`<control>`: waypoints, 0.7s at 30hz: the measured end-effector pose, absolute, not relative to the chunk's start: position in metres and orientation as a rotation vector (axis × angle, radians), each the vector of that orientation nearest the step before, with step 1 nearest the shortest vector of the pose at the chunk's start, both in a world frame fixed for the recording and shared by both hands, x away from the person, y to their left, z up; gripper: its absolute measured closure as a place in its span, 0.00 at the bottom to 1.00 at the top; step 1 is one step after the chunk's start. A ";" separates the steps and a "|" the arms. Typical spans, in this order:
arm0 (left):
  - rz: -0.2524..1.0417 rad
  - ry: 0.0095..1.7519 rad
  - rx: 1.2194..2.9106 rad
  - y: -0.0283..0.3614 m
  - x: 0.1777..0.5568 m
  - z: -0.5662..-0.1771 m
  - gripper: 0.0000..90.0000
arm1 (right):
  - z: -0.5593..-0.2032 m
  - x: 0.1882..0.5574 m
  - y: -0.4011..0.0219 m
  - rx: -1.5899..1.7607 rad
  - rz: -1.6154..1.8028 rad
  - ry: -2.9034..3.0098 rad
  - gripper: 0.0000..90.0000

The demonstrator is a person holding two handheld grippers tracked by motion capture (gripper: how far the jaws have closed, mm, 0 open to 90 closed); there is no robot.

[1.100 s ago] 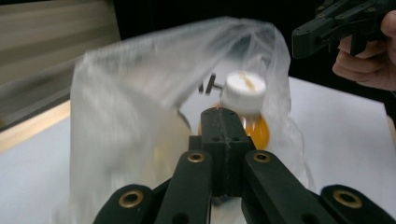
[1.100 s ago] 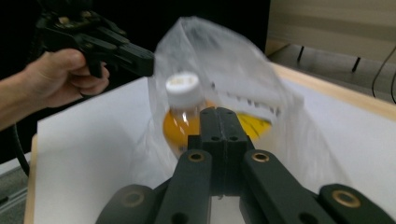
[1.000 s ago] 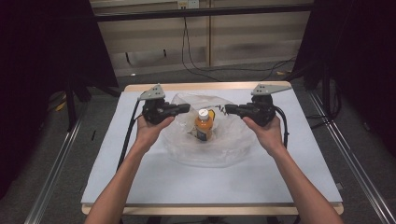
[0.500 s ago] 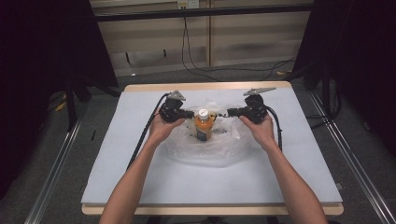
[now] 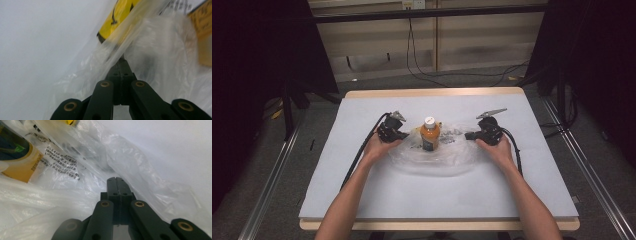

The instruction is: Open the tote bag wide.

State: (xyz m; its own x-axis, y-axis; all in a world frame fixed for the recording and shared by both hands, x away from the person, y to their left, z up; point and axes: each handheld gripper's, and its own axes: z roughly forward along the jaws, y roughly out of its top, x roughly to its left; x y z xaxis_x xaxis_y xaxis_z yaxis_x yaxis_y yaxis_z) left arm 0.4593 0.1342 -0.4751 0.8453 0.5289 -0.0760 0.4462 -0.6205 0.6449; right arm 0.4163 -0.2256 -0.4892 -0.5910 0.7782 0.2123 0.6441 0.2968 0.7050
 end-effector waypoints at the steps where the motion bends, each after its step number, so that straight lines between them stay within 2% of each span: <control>1: 0.172 0.662 2.391 0.140 0.460 -0.473 1.00 | -0.489 0.414 -0.229 1.324 1.162 2.379 1.00; 3: 0.181 0.654 2.395 0.148 0.458 -0.474 1.00 | -0.489 0.412 -0.231 1.315 1.152 2.379 1.00; 4: 0.182 0.713 2.336 0.149 0.455 -0.476 1.00 | -0.489 0.411 -0.233 1.303 1.146 2.383 1.00; 9: 0.198 0.701 2.348 0.164 0.450 -0.475 1.00 | -0.487 0.405 -0.238 1.257 1.109 2.389 1.00; 11: 0.210 0.666 2.404 0.171 0.451 -0.472 1.00 | -0.485 0.404 -0.235 1.235 1.062 2.401 1.00; 12: 0.197 0.717 2.351 0.171 0.450 -0.474 1.00 | -0.484 0.404 -0.233 1.225 1.049 2.402 1.00; 14: 0.226 0.684 2.381 0.173 0.451 -0.473 1.00 | -0.484 0.403 -0.232 1.225 1.036 2.405 1.00; 17: 0.204 0.701 2.247 0.172 0.446 -0.460 1.00 | -0.477 0.404 -0.229 1.225 1.073 2.410 1.00; 21: 0.228 0.672 2.209 0.177 0.441 -0.440 1.00 | -0.465 0.401 -0.231 1.204 1.131 2.397 1.00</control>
State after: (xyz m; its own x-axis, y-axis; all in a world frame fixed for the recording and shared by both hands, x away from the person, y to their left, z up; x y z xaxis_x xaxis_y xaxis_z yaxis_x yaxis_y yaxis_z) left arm 0.4409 0.1772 -0.4405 0.8428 0.5354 -0.0550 0.3916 -0.5398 0.7452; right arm 0.4010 -0.2308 -0.4650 -0.6359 0.7609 0.1292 0.5835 0.3644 0.7258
